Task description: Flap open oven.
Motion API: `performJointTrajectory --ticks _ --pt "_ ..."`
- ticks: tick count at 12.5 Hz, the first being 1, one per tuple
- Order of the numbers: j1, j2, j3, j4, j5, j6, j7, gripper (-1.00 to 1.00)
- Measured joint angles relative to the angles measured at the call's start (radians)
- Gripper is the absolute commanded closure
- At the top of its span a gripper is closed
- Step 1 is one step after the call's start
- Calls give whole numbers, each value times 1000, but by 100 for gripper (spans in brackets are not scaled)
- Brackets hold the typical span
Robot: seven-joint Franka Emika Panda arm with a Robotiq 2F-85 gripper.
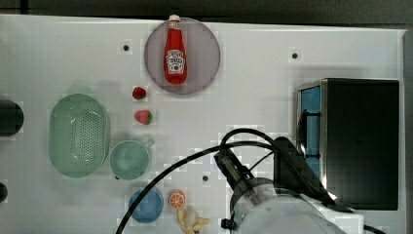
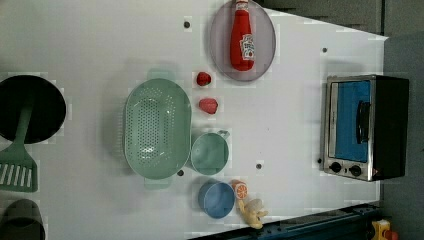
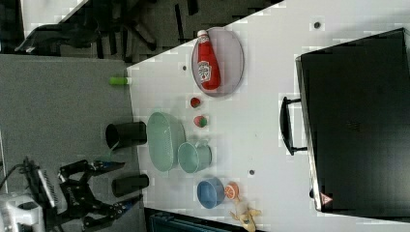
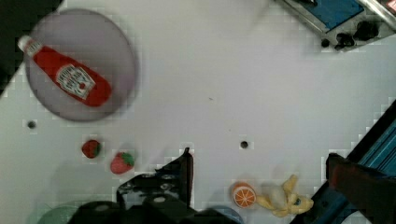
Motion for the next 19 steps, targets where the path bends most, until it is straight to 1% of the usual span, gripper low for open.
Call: performJointTrajectory --ticks 2,5,6,9,11,13,14,15,16,19 --pt "3 21 0 14 2 0 1 -14" --pt "4 74 20 -8 -3 0 9 55" --pt "5 83 17 -23 -6 -1 9 65" --pt "6 100 -1 -49 -9 7 -3 65" --pt "9 99 -18 -63 -10 23 -76 65" --pt "7 100 -46 -80 -12 78 -208 65" --pt "5 104 -58 -96 -14 141 -287 65" --pt "6 108 -72 -117 -32 192 -361 65" --pt "6 113 -88 -145 -75 221 -438 65" --pt "-5 148 -167 -219 -124 325 -655 65"
